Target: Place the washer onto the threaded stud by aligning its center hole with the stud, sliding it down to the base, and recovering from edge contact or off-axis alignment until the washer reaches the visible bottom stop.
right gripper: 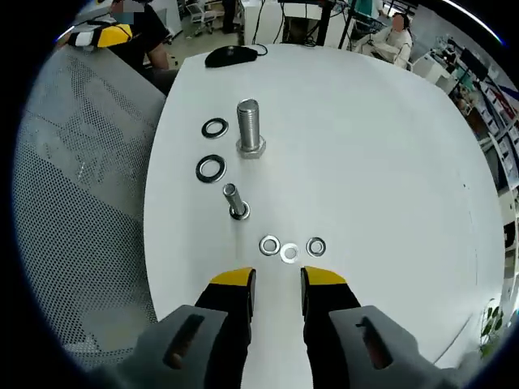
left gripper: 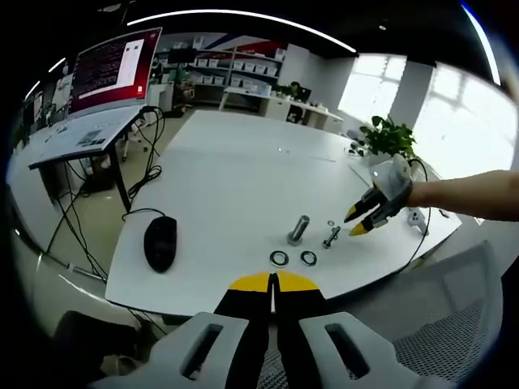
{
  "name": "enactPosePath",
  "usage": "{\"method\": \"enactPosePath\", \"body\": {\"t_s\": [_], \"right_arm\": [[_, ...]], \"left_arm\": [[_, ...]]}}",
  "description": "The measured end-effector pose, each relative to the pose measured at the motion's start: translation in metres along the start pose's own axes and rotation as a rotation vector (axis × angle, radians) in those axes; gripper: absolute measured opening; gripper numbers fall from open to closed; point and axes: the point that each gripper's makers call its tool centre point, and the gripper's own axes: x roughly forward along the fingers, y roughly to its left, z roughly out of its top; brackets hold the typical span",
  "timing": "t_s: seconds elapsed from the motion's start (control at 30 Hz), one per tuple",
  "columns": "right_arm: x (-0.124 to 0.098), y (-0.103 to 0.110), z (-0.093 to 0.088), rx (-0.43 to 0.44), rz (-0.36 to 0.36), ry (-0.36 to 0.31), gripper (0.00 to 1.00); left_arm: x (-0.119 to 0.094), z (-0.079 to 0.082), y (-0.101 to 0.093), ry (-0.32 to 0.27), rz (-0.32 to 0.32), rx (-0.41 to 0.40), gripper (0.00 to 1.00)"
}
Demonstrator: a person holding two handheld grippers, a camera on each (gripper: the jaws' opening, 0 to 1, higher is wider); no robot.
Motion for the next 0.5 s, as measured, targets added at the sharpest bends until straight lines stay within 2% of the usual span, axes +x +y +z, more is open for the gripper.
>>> {"method": "enactPosePath", "body": {"t_s": [0.07,0.1,0.17,0.33,0.5], "right_arm": [[0.004,-0.003,-0.002,0.046,0.005,-0.001,0.25],[0.006,0.000,-0.003,0.078,0.033,0.002,0.23],[0.009,-0.002,-0.004,0.074,0.035,0.004,0.19],[0.016,-0.011,-0.001,0.075,0.035,0.000,0.20],[0.022,-0.006,0.001,0.105,0.100,0.009,0.21]], "left_arm": [[0.000,0.000,-0.001,0.001,0.001,0.001,0.00],[0.000,0.000,-0.001,0.002,0.002,0.001,0.00],[0.000,0.000,0.000,0.000,0.004,-0.004,0.00],[0.000,0.001,0.001,-0.008,0.003,-0.006,0.00],[-0.001,0.003,0.000,-0.021,0.009,-0.018,0.00]]}}
